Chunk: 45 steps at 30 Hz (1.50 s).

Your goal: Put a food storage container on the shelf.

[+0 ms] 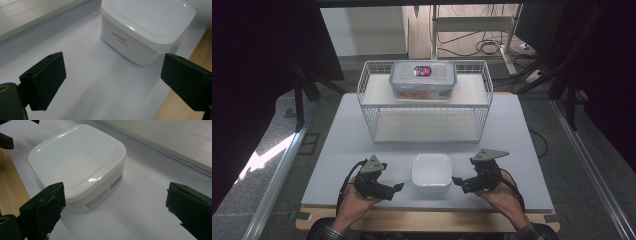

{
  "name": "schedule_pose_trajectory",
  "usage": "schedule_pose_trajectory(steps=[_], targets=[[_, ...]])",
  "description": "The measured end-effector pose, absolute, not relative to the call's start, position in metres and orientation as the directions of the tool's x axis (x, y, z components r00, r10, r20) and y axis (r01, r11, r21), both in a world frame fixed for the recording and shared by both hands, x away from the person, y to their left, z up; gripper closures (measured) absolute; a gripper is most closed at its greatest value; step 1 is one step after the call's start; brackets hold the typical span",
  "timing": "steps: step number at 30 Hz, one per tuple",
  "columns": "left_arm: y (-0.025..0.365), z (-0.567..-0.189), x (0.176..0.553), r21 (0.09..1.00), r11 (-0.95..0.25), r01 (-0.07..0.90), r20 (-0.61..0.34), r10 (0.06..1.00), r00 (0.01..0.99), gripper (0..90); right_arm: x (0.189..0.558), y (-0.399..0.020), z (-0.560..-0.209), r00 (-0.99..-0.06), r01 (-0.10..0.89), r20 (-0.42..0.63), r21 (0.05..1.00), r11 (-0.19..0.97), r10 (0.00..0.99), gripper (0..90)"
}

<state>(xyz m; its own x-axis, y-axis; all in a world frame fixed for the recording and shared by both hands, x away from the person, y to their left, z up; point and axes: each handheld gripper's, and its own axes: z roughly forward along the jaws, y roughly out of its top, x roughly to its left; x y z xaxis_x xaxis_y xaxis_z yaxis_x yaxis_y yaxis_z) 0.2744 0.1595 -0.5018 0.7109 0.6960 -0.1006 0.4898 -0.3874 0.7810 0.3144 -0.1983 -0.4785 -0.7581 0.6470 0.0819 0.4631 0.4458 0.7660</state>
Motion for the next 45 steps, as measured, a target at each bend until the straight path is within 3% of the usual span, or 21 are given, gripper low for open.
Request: schedule_pose_trajectory(steps=[13, 21, 29, 35, 39, 45], targets=[[0.145, -0.497, 0.297, 0.798, -0.349, 0.491, -0.146, 0.679, 0.719, 15.0, 0.321, -0.187, -0.467, -0.766, 0.483, 0.112, 0.750, 0.451, 0.633, 24.2], [0.126, -0.502, 0.316, 0.784, -0.369, 0.500, -0.171, 0.646, 0.744, 15.2, 0.334, -0.178, -0.475, -0.773, 0.529, 0.195, 0.724, 0.443, 0.604, 25.4], [0.121, -0.509, 0.326, 0.756, -0.324, 0.569, -0.310, 0.587, 0.747, 17.0, 0.342, -0.169, -0.485, -0.765, 0.584, 0.273, 0.677, 0.448, 0.584, 27.2], [0.121, -0.511, 0.324, 0.715, -0.309, 0.627, -0.402, 0.552, 0.731, 24.2, 0.342, -0.170, -0.486, -0.736, 0.642, 0.356, 0.636, 0.428, 0.576, 32.6], [0.124, -0.510, 0.317, 0.687, -0.301, 0.661, -0.441, 0.550, 0.709, 29.1, 0.338, -0.174, -0.483, -0.717, 0.668, 0.376, 0.614, 0.422, 0.587, 40.9], [0.129, -0.501, 0.306, 0.690, -0.245, 0.681, -0.438, 0.607, 0.663, 53.2, 0.331, -0.176, -0.476, -0.671, 0.703, 0.382, 0.600, 0.382, 0.635, 56.8]])
